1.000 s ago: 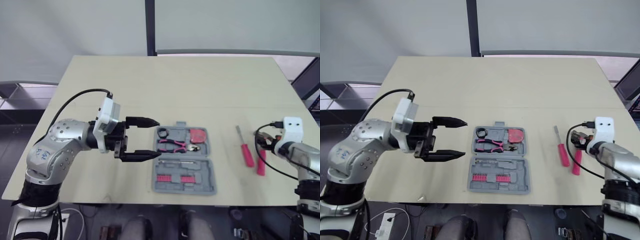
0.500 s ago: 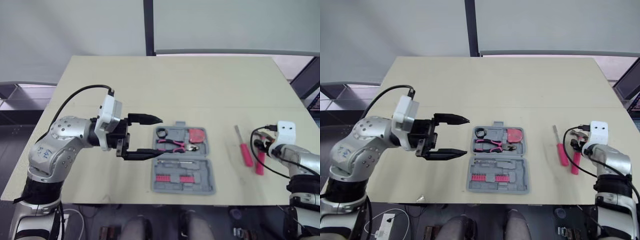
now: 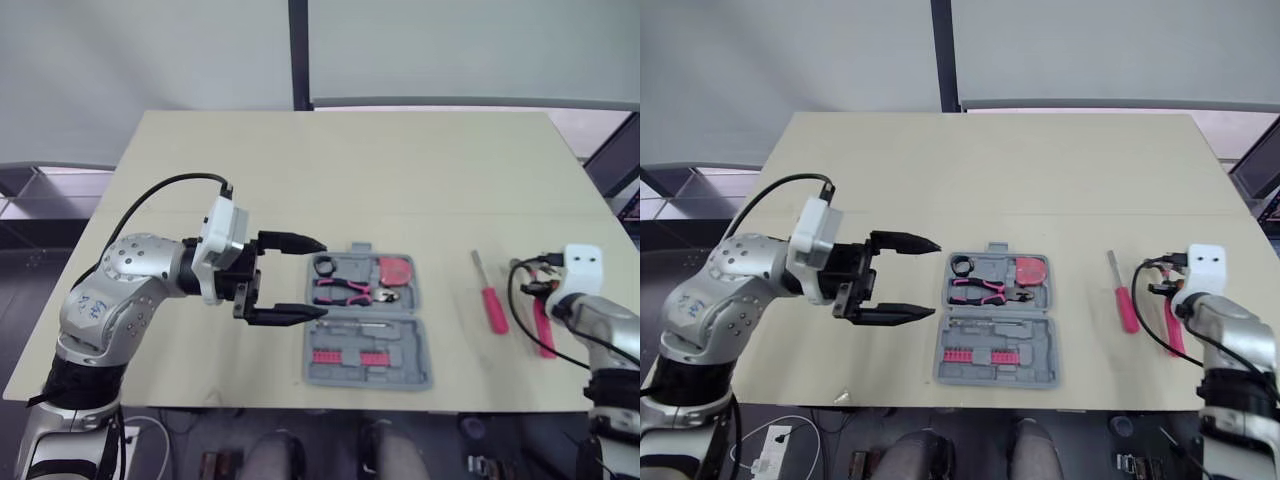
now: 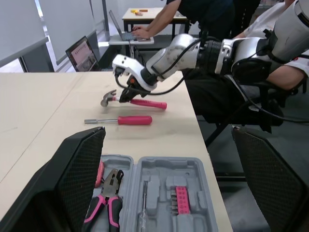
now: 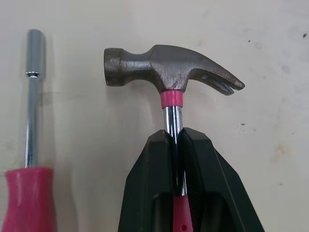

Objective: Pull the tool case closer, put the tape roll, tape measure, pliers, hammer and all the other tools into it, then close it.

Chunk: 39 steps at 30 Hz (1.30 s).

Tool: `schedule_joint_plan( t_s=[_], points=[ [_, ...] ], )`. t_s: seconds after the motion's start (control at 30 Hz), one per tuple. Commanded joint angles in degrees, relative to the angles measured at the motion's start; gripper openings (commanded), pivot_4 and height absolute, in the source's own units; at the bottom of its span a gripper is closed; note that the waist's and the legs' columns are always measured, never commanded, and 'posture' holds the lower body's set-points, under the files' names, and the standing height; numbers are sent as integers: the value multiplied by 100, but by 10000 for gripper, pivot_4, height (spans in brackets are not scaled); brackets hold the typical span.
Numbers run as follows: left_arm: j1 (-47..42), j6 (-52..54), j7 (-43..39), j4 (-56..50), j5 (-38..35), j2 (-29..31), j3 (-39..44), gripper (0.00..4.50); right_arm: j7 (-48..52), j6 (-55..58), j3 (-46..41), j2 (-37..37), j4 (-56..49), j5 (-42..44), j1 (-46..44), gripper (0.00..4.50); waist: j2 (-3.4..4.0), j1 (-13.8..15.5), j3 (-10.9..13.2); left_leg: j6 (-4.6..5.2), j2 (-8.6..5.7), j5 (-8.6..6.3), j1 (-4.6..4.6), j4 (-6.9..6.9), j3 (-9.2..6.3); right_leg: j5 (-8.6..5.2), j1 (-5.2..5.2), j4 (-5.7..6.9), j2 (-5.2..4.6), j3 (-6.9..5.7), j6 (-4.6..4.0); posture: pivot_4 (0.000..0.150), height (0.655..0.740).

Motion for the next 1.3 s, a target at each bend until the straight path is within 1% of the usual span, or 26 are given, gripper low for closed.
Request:
schedule_joint_plan(
  t_s=[0.03,0.1,0.17,0.2,0.23,0.3,0.4,0.47,0.53,0.6,0.7,0.8,0.9,0.97,1.0,1.03,1.1,1.13,1.2,1.23,1.3],
  points=[
    [261,-306,-402,83,192,347,114,45000,236,1210,-523,-127,-2206,797,458,221,6,-11,3,-3,3,-1,1,-1,1,-1,-2,1,2,1,-1,1500,7400],
    [457,-458,-657,98,297,552,72,45000,163,2047,-738,72,-3232,1197,796,221,8,-13,4,-11,10,-3,3,-2,4,-3,-6,4,10,7,-5,1500,7400],
    [619,-607,-844,54,372,660,-11,45000,-6,2655,-817,421,-3984,1414,1078,221,4,-5,5,-18,16,-4,4,-3,5,-8,-14,15,13,9,-14,1500,7400],
    [672,-666,-907,36,400,682,-49,45000,-77,2878,-822,586,-4263,1475,1169,221,1,-1,5,-19,16,-3,1,-3,5,-8,-16,15,13,9,-15,1500,7400],
    [705,-736,-929,16,451,652,-123,45000,-216,3045,-750,916,-4513,1493,1268,221,0,1,6,-20,16,-4,2,-3,5,-8,-17,16,12,9,-15,1500,7400],
    [723,-831,-948,9,526,591,-215,45000,-415,3224,-647,1323,-4764,1433,1335,221,-1,15,7,-21,12,-4,-1,-2,4,-8,-21,18,7,10,-16,1500,7400],
    [714,-908,-966,29,590,541,-290,45000,-803,3168,-298,1742,-4826,1103,1440,221,-1,10,7,-17,-1,-3,-17,-2,15,-8,-51,32,0,29,-15,1500,7400],
    [680,-943,-984,74,613,530,-318,45000,-1088,2705,264,1656,-4595,637,1560,221,-1,-6,7,-16,-2,-3,-24,-4,26,-8,-66,34,3,38,-15,1500,7400],
    [644,-973,-1003,124,636,521,-335,45000,-1181,2372,568,1574,-4437,367,1616,221,-1,-17,7,-16,0,-3,-23,-9,35,-8,-74,35,9,39,-15,1500,7400],
    [562,-975,-998,192,659,491,-358,45000,-1172,2284,597,1837,-4231,378,1572,221,-4,-17,8,-17,1,-3,-20,-11,48,-8,-80,41,12,37,-16,1500,7400],
    [508,-995,-966,241,759,460,-401,45000,-1136,1986,843,1931,-3999,216,1644,221,-5,-20,9,-17,4,-2,-10,-11,61,-8,-79,50,16,33,-16,1500,7400],
    [543,-1026,-946,230,787,443,-385,45000,-1162,1823,833,2008,-3774,133,1624,221,-9,-24,10,-17,5,-2,-7,-12,67,-8,-80,49,16,33,-15,1500,7400],
    [556,-1039,-853,210,791,412,-332,45000,-1037,1983,729,1929,-3925,240,1577,13895,-13,-23,10,-17,5,-2,-8,-12,68,-8,-81,49,14,37,-15,1500,7400],
    [553,-1062,-811,221,811,405,-314,45000,-854,2181,674,1647,-4149,349,1498,22774,-12,-22,10,-17,7,-2,-8,-12,67,-8,-81,49,14,45,-15,1500,7400],
    [565,-1074,-796,219,816,407,-306,45000,-626,2272,666,1350,-4302,469,1465,27481,-12,-22,10,-17,7,-2,-8,-12,67,-8,-82,50,13,49,-15,1500,7400],
    [578,-1084,-781,211,819,408,-298,45000,-228,2355,649,927,-4479,689,1460,33349,-11,-19,12,-16,6,-2,-9,-11,68,-8,-81,49,13,54,-15,1500,7400],
    [620,-1082,-735,161,805,414,-278,45000,601,2398,517,89,-4675,1145,1479,42880,-9,-3,15,-10,3,-4,-11,-9,68,-7,-83,47,8,62,-14,1500,7400],
    [644,-1071,-701,126,795,413,-269,45000,1103,2190,471,-413,-4662,1284,1524,44037,-14,-4,19,-7,4,-6,-10,-9,65,-7,-80,43,9,63,-14,1500,7400],
    [694,-1070,-644,76,786,408,-256,45000,2260,1377,521,-1455,-4416,1311,1689,44037,-24,-5,26,-3,6,-8,-11,-10,62,-7,-78,39,10,69,-14,1500,7400],
    [699,-1076,-621,75,791,401,-263,45000,2716,852,702,-1917,-4225,1147,1754,44037,-28,-4,28,0,6,-10,-11,-9,59,-7,-76,35,11,68,-13,1500,7400],
    [697,-1092,-592,88,803,391,-282,45000,3356,-356,1130,-2586,-3798,637,1850,44037,-69,-4,48,3,7,-11,-4,-11,62,-7,-71,33,11,71,-13,1500,7400]
  ],
)
